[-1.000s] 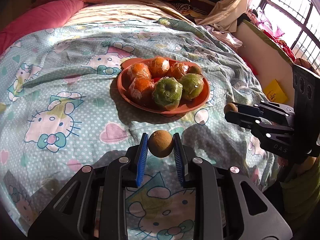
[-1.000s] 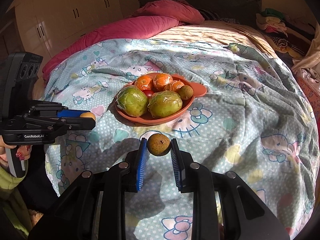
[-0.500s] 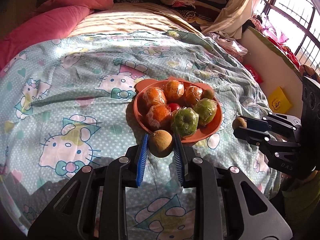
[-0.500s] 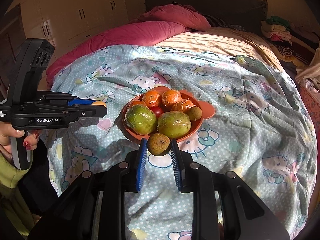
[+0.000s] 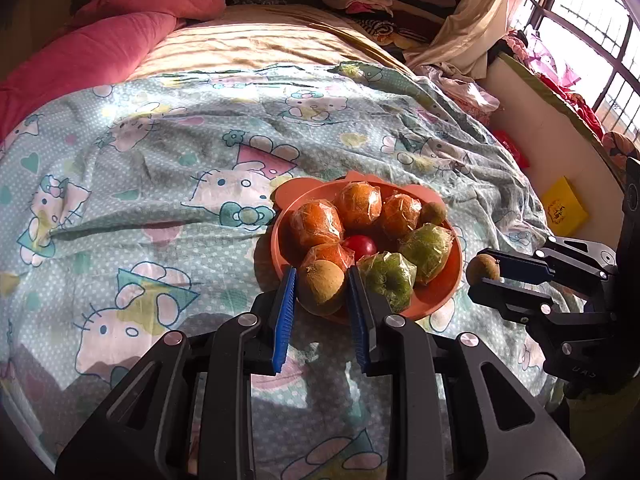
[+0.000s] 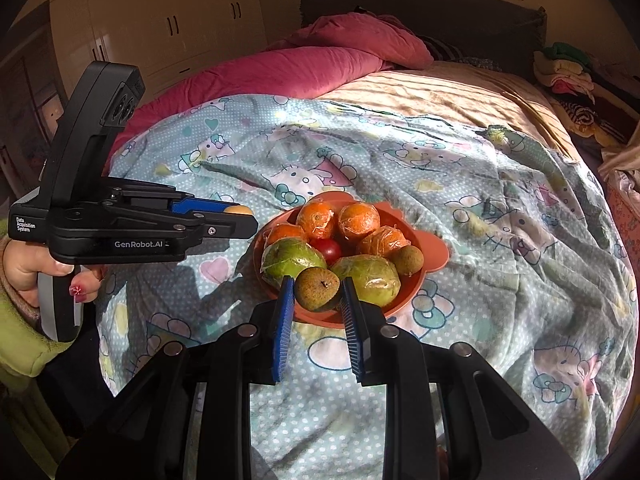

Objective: Organize fruits
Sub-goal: 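Carry both brown fruits over the orange plate and lower them in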

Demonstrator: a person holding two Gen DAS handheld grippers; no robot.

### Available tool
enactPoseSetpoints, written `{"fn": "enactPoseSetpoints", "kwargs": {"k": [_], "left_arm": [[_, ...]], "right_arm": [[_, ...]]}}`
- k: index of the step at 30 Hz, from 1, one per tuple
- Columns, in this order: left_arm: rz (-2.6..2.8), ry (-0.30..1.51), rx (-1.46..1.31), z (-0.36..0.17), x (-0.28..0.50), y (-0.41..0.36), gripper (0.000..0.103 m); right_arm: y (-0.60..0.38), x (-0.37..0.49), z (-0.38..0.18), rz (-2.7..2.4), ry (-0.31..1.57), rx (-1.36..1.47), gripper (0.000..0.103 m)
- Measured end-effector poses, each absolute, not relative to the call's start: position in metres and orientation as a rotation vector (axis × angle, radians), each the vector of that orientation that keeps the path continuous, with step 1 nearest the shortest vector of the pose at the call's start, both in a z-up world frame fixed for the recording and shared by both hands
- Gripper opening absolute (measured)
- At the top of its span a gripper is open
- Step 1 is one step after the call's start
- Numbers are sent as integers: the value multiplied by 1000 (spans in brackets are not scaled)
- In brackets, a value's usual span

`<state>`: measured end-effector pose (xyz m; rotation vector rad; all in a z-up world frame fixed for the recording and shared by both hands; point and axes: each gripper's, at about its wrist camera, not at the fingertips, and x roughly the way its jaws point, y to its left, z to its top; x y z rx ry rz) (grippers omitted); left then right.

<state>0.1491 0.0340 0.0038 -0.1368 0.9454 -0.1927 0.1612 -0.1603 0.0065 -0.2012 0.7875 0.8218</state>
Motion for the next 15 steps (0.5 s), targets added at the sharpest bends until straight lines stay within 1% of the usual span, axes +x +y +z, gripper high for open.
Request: {"fn": "enactPoseSetpoints", "kwargs": {"k": [15], "left_arm": [[-170,972,-147,-14,182,43,18]], "right_arm": [[-155,165,-1,831,801,-207,23]]}}
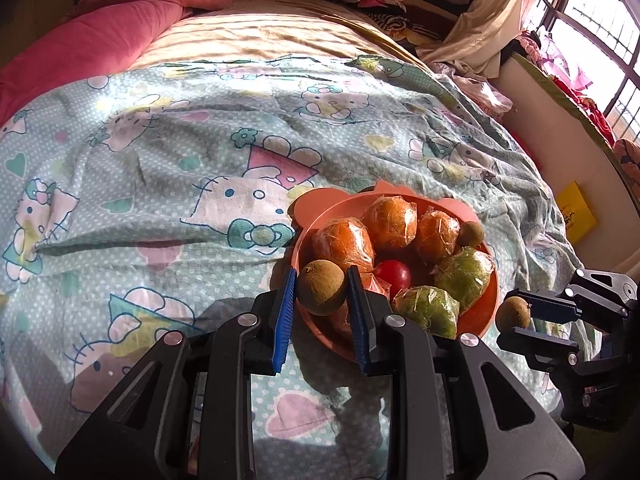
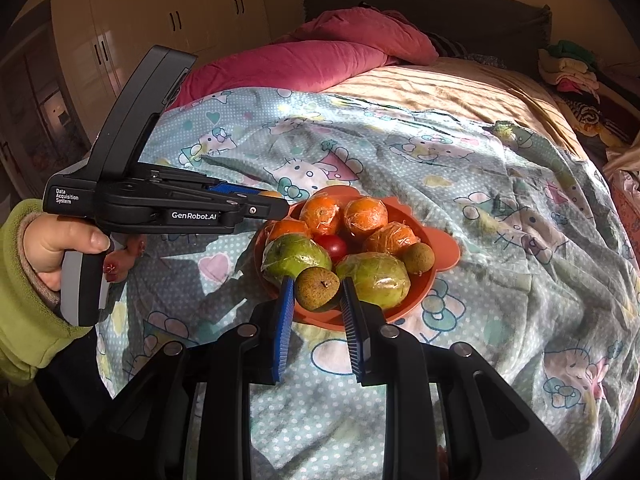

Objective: Organize fruits
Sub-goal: 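Carry both brown fruits over the orange plate and lower them in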

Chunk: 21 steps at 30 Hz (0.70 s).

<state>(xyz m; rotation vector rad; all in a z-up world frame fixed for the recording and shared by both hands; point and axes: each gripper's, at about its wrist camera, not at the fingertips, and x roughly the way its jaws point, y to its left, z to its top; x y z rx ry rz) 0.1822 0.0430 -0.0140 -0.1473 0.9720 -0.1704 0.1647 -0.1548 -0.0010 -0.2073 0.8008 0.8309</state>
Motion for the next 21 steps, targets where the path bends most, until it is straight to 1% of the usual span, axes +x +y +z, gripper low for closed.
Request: {"fn": "enactPoseSetpoints", "kwargs": {"k": [21], "left_arm": [[-187,979,-162,-23,196,41,18]], "right_arm": [[-145,166,-11,823,813,-248,23]]}}
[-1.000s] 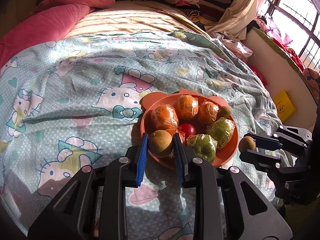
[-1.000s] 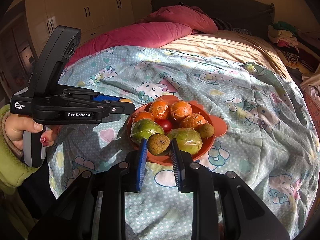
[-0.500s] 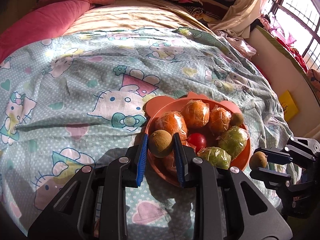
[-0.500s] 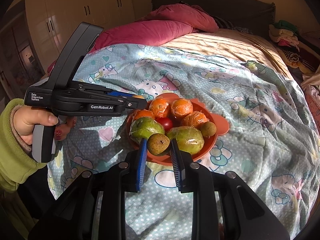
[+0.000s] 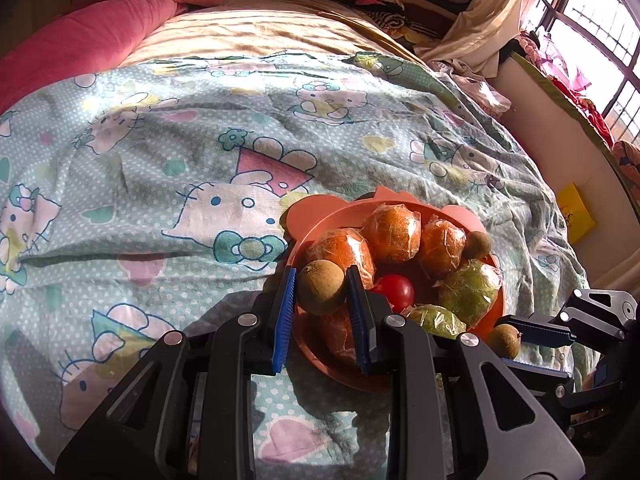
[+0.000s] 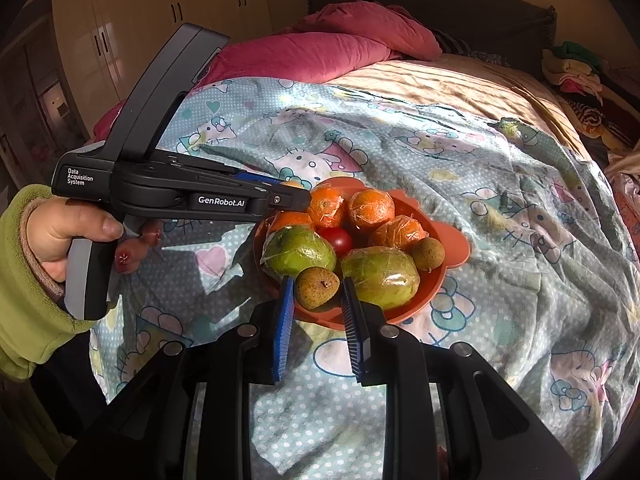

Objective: Organize fruits
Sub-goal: 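Carry both brown fruits over the orange plate and lower them in, then open both tools to release the brown fruits into the plate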

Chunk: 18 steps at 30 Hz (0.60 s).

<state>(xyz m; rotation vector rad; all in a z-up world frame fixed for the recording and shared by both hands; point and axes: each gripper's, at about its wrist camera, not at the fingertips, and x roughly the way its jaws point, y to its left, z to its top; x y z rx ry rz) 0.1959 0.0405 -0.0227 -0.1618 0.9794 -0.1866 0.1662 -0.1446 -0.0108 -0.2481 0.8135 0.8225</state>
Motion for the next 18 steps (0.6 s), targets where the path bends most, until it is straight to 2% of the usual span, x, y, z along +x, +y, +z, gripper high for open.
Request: {"fn": "enactPoseSetpoints", "kwargs": {"k": [18], "left_arm": [[-197,977,-179,-26,197,43,18]], "right_arm": [[-130,165,-22,792,804,-331,23]]}}
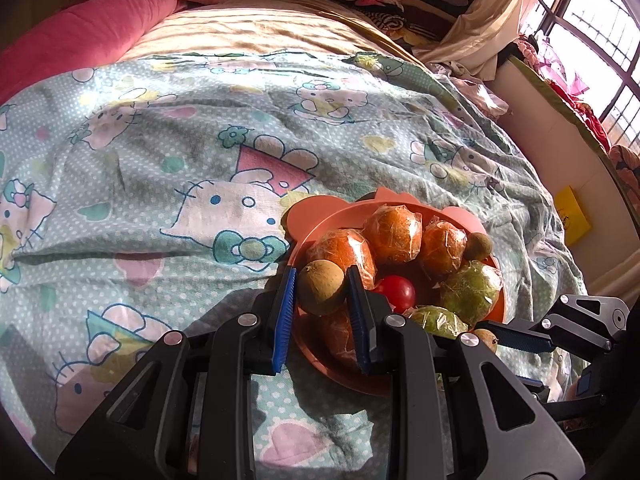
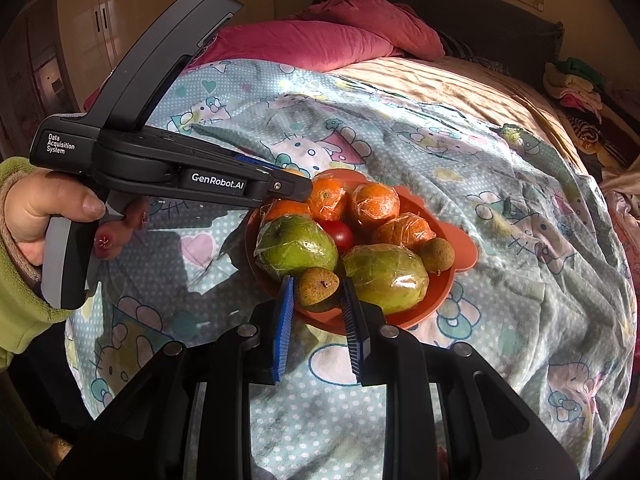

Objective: Organize fruits
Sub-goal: 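Open both tools to release the brown fruits into the plate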

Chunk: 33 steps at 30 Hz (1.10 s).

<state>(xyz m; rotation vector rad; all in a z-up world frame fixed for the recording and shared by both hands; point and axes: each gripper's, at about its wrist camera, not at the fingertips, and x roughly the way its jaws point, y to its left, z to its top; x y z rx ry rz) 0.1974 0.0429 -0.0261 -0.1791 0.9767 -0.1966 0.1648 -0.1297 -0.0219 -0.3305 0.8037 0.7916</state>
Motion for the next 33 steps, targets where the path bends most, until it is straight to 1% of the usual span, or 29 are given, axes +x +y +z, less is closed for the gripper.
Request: {"fn": "enactPoseSetpoints", "kwargs": {"k": [14,20,33], "left_arm": [[-197,976,-182,-26,197,43,18],[-198,975,-184,-26,197,43,18],[-189,974,-180,-26,197,44,21]], "right_arm": [[-129,164,-24,786,800,-329,24],[-129,163,-24,793,799,-329,29],[-134,160,-16,790,790,-312,34]]}}
